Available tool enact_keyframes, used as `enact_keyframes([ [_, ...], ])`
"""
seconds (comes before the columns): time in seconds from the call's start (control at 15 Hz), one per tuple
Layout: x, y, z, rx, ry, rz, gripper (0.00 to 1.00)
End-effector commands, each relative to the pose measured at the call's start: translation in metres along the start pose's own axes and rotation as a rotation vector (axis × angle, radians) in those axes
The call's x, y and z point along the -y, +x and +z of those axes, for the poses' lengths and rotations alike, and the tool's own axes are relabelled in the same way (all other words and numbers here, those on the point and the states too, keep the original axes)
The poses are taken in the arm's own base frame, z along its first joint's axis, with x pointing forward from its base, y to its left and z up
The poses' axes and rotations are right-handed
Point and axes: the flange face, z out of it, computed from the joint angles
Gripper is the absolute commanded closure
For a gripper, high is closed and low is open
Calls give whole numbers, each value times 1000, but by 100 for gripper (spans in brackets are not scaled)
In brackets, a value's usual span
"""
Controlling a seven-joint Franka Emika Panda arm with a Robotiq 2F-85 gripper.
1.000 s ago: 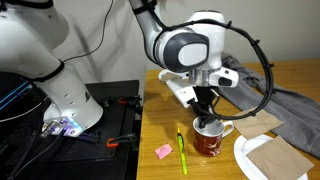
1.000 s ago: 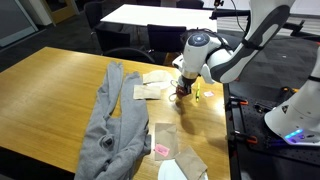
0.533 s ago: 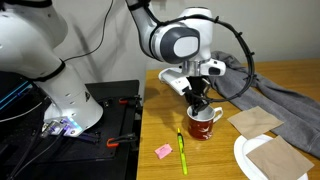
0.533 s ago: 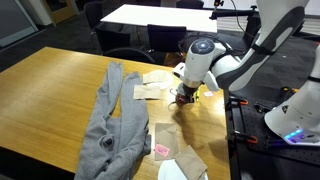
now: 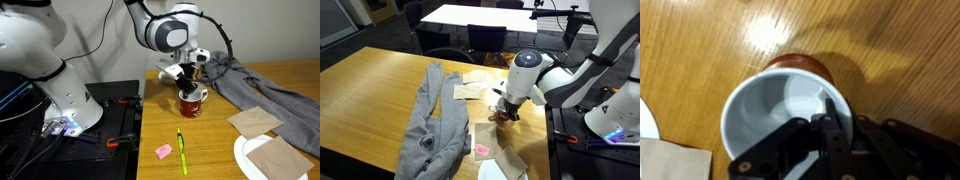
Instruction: Slide the red mug cup to the left side of the table.
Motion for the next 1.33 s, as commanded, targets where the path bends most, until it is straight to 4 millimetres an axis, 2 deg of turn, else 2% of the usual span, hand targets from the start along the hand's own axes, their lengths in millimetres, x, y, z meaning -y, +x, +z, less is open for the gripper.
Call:
enact_keyframes([
  [0.0,24,12,-17,-5,37,-64,98],
  [0.33,49,31,-26,-19,82,-121,98],
  [0.6,56,39,-29,-5,95,-133,98],
  [1.27,67,38,-22,36,101,-156,98],
])
